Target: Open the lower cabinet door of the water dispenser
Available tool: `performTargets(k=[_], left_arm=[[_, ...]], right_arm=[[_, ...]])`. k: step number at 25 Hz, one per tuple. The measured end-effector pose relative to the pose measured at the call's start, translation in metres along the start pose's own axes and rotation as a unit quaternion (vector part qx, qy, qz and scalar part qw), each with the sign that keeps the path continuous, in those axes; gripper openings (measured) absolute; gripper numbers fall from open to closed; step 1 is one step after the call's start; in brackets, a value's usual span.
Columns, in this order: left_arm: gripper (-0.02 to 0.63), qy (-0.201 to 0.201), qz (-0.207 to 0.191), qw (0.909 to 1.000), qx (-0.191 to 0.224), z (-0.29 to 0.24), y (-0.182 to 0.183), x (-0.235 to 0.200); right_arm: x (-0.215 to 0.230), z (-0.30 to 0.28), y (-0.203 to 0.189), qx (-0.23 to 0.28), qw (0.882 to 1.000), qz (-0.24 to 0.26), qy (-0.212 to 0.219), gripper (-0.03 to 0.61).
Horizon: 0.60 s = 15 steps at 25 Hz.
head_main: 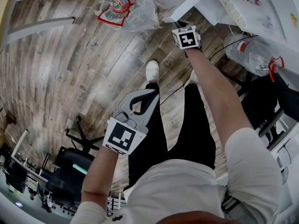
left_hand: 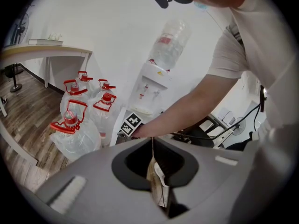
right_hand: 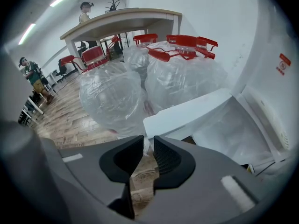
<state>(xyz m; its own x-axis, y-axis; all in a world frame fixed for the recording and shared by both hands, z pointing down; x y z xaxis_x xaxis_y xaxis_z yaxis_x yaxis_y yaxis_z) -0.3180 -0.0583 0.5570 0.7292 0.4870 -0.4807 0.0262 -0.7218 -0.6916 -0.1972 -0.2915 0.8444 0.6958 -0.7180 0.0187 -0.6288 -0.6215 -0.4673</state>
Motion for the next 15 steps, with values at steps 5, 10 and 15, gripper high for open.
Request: performTargets(k=[5, 10, 15], left_arm=[[0.055, -0.003, -0.010, 0.9999, 0.002, 0.001, 0.002, -0.002], [0.055, -0.013, -0.023, 0.9996, 0.005, 0.001, 0.013, 0.007], [0.055, -0.032, -0.053, 0.9980, 0.010, 0.004, 0.032, 0.026]], right_arm=[[0.001, 0.003, -0.001, -0.005, 1.000, -0.003, 0.002, 0.069], [-0.005, 0.022, 0.005, 0.009, 1.000, -0.011, 0.009, 0.069], [-0.013, 0.064, 0.006, 0.032, 0.999, -0.031, 0.018, 0.069]])
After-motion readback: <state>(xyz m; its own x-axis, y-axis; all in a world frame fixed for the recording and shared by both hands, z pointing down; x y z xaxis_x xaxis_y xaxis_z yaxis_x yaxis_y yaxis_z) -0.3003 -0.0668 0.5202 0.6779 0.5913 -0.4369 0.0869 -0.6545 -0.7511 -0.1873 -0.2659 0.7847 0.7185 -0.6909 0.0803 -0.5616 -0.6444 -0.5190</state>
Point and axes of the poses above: the fingertips, and each gripper's own axes: z backward along the fingers, x to its right, y out of its top, the point moved 6 cm from there along z, backward along the fingers, and after that the axes turned 4 degrees about z, right-handed, at the moved point
